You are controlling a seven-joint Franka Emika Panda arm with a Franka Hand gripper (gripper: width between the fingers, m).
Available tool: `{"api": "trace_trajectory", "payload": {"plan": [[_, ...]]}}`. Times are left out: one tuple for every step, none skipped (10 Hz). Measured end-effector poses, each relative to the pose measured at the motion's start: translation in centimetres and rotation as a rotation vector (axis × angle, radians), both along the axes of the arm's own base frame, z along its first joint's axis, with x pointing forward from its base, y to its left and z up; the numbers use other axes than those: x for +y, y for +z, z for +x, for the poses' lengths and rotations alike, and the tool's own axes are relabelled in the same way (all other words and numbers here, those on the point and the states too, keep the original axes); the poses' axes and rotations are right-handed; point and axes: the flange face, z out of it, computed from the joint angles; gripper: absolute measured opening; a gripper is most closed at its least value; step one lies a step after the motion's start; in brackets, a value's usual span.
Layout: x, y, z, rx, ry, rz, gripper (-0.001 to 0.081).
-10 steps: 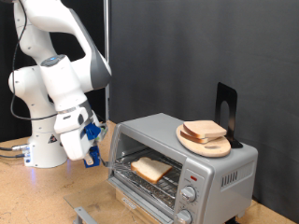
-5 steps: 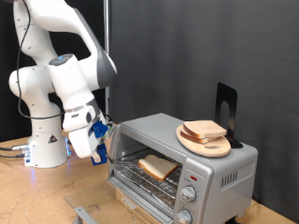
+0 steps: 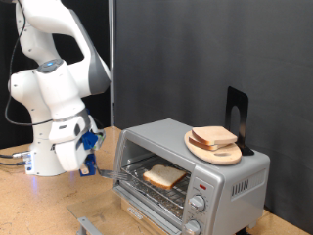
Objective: Make a piece of toast with the oven
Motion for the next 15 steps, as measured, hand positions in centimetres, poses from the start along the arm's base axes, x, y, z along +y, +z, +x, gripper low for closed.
{"api": "trace_trajectory", "payload": {"plan": [[-1.1,0.3,-0.3,0.0,-0.018,0.026,0.0464],[-2.6,1.0,-0.5,-0.03,-0.05,0.056,0.0464],[-3.3,1.8,-0.8,-0.062,-0.078,0.079,0.0464],[-3.1,1.6,-0.8,-0.051,-0.061,0.07,0.0464],[-3.1,1.8,-0.7,-0.055,-0.062,0.086,0.0463],[-3.4,2.6,-0.5,-0.073,-0.065,0.13,0.0463],[-3.9,4.0,-0.4,-0.102,-0.066,0.184,0.0463],[-4.3,5.6,-0.4,-0.132,-0.067,0.228,0.0463],[-4.5,7.2,-0.4,-0.159,-0.061,0.253,0.0463],[-4.4,8.9,-0.3,-0.184,-0.063,0.269,0.0461],[-4.2,10.4,-0.1,-0.199,-0.069,0.274,0.0461],[-3.8,11.5,0.1,-0.202,-0.071,0.268,0.0461],[-3.7,11.8,0.1,-0.197,-0.075,0.26,0.0461],[-3.7,11.7,0.0,-0.196,-0.076,0.261,0.0461],[-3.7,11.6,0.0,-0.199,-0.078,0.276,0.0461]]}}
